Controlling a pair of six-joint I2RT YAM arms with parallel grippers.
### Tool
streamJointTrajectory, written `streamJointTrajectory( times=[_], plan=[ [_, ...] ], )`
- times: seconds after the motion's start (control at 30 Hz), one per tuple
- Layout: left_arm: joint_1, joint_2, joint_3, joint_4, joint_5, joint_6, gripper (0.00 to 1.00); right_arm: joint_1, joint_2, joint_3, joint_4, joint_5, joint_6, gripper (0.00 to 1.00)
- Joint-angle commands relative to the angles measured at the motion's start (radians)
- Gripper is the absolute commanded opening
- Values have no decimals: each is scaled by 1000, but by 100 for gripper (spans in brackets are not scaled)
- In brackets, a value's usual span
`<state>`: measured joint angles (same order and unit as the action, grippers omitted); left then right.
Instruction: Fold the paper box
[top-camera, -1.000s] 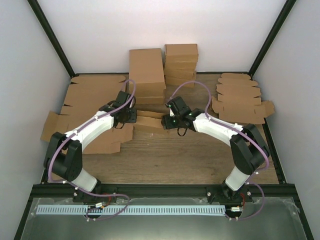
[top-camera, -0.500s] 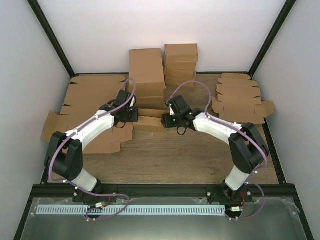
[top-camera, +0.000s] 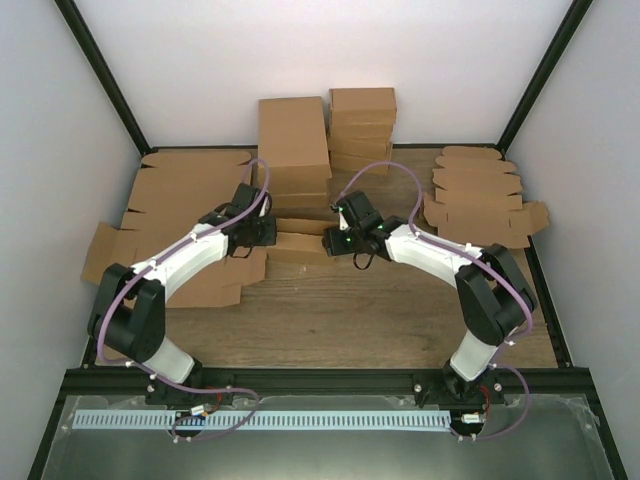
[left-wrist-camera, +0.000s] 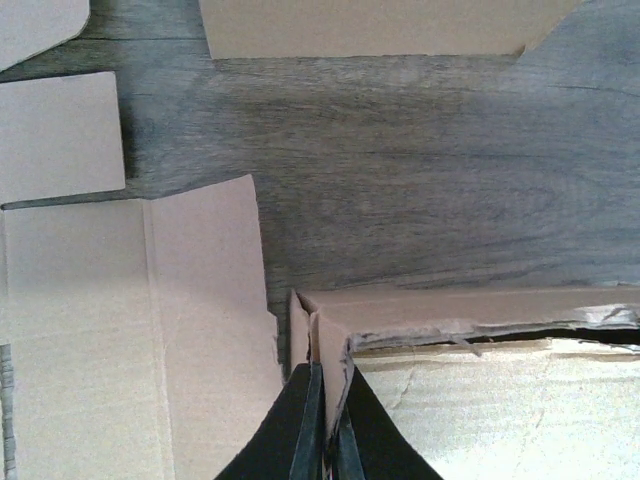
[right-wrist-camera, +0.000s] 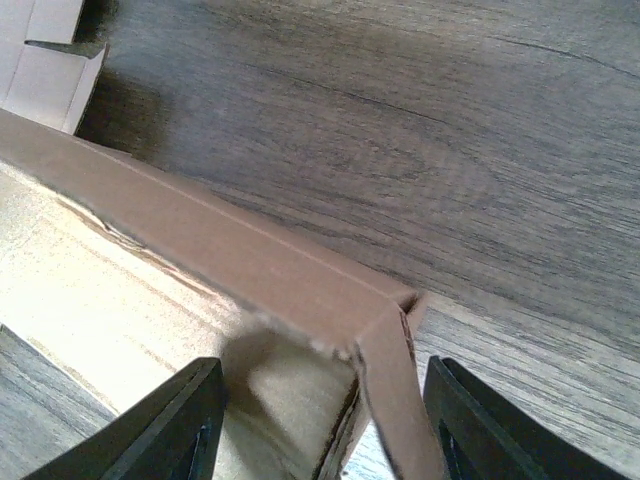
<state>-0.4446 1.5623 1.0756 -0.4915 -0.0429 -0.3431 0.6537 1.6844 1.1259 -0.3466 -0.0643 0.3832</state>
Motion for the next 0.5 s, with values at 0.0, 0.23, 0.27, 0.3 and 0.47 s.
streamJointTrajectory(
  times=[0.0,0.23,0.27,0.3,0.47],
  plan=[
    [1,5,-59,2,12,-26,5,-9,44,21,-39,17,13,57],
    [0,1,-71,-25,-22,-11,4,-11,55,26,-40,20,17,56],
    [0,-1,-66,-38,-33,-7,4,-10,57,27,-41,23,19,57],
    [1,-3,-62,-52,-44,-5,4,-11,58,28,-43,25,20,56],
    [0,-24,-53,-91,-32,3,4,-13,60,34,-48,34,21,56]
  ],
)
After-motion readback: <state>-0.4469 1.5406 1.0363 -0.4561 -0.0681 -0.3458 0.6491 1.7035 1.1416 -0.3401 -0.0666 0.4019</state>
